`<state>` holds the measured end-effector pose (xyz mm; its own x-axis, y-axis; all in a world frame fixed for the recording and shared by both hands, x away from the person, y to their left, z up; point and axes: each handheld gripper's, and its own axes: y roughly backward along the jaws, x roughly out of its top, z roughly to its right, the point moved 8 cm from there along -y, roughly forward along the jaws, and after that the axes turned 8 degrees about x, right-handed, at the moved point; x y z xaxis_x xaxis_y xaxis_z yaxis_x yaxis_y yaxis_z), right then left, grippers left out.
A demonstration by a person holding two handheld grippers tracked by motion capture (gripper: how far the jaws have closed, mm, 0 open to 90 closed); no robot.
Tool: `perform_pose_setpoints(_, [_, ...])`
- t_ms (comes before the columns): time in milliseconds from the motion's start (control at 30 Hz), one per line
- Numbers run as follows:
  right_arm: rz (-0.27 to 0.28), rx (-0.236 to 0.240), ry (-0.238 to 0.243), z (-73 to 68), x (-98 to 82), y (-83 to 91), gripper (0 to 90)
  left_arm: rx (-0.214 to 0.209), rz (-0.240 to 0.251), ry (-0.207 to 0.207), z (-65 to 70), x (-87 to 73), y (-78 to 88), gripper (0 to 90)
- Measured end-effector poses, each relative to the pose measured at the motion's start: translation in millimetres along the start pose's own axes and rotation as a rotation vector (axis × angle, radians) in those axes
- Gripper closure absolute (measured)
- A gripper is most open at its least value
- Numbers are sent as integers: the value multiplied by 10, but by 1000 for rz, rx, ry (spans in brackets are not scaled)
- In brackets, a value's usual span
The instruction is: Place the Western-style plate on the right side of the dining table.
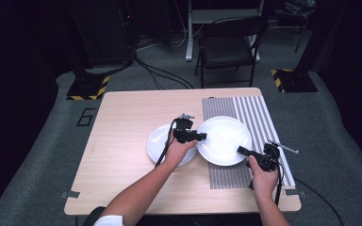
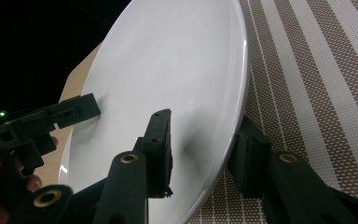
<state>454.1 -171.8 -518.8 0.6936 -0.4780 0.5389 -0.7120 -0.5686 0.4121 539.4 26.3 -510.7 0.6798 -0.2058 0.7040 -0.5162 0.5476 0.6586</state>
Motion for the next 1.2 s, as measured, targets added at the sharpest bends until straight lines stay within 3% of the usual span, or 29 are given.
perform_pose_setpoints(1200, [58, -46, -26, 181, 23, 272, 627, -54, -18, -50, 295, 71, -180, 579])
